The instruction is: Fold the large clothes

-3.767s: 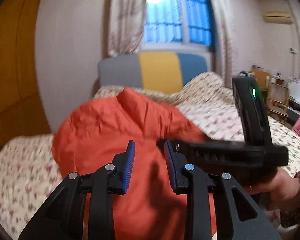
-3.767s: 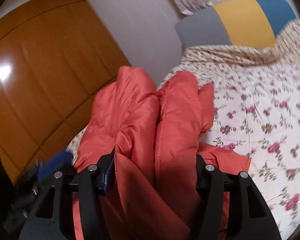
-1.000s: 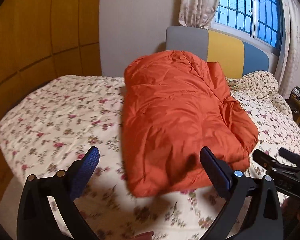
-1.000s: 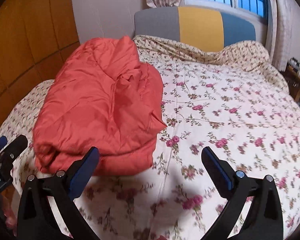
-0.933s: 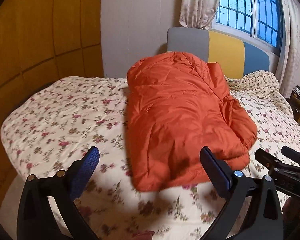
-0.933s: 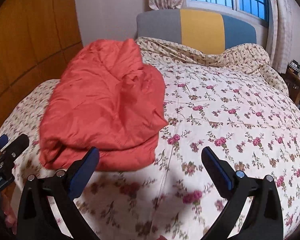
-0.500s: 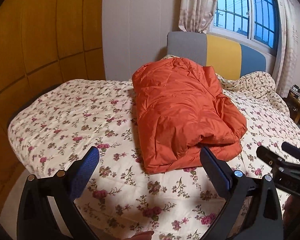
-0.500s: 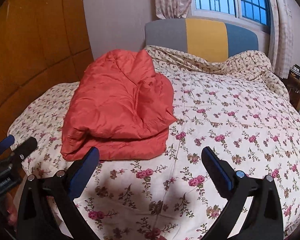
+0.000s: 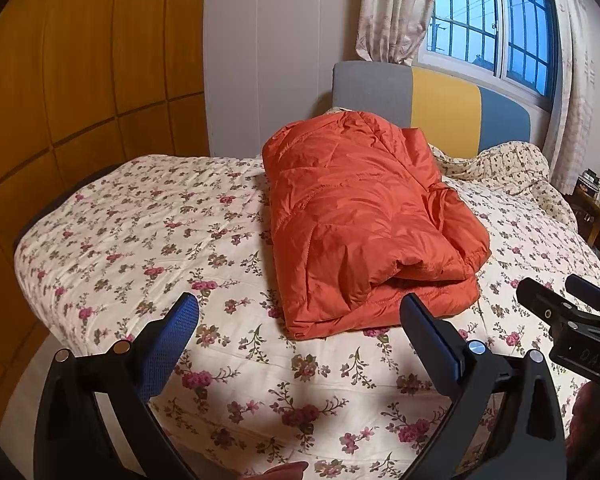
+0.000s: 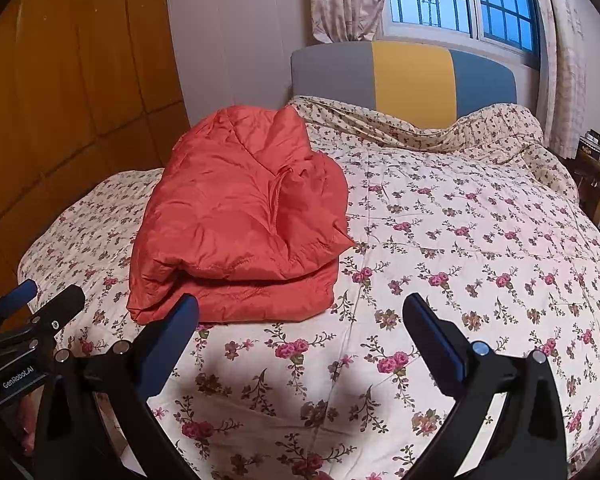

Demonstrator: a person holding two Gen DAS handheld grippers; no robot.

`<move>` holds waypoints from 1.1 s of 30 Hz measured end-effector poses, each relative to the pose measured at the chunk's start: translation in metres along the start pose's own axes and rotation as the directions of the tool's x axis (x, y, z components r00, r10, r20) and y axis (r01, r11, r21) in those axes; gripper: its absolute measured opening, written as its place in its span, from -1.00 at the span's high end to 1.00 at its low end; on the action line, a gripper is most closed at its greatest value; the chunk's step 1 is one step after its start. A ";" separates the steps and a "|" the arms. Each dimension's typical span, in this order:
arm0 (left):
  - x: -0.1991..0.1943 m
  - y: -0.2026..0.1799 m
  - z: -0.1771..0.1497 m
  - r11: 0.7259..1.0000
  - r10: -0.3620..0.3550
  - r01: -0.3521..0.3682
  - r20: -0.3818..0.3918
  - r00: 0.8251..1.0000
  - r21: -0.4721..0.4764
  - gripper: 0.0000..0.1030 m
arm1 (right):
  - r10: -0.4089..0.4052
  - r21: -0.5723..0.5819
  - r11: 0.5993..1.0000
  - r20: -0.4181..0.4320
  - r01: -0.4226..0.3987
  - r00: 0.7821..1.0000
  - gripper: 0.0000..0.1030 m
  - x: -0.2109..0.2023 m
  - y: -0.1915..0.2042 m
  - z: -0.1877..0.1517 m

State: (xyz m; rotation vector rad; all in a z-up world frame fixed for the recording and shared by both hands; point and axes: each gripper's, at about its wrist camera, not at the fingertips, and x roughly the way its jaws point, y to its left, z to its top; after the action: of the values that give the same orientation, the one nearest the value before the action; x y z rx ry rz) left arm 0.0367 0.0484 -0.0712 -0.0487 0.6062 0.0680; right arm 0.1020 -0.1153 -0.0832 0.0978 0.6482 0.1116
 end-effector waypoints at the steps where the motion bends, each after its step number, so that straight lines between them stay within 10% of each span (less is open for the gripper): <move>1: 0.000 -0.001 0.000 1.000 0.001 -0.001 -0.002 1.000 -0.002 -0.94 | 0.000 0.001 1.000 0.000 0.000 1.000 -0.96 0.000 0.000 0.000; 33: 0.007 -0.007 -0.003 1.000 0.009 -0.010 -0.030 0.999 -0.007 -0.94 | 0.006 0.020 1.000 -0.025 -0.005 1.000 -0.96 0.007 -0.004 -0.003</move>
State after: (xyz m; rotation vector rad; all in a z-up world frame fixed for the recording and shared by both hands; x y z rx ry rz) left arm 0.0413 0.0412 -0.0780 -0.0534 0.6367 0.0786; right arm 0.1062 -0.1185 -0.0901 0.1174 0.6746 0.1120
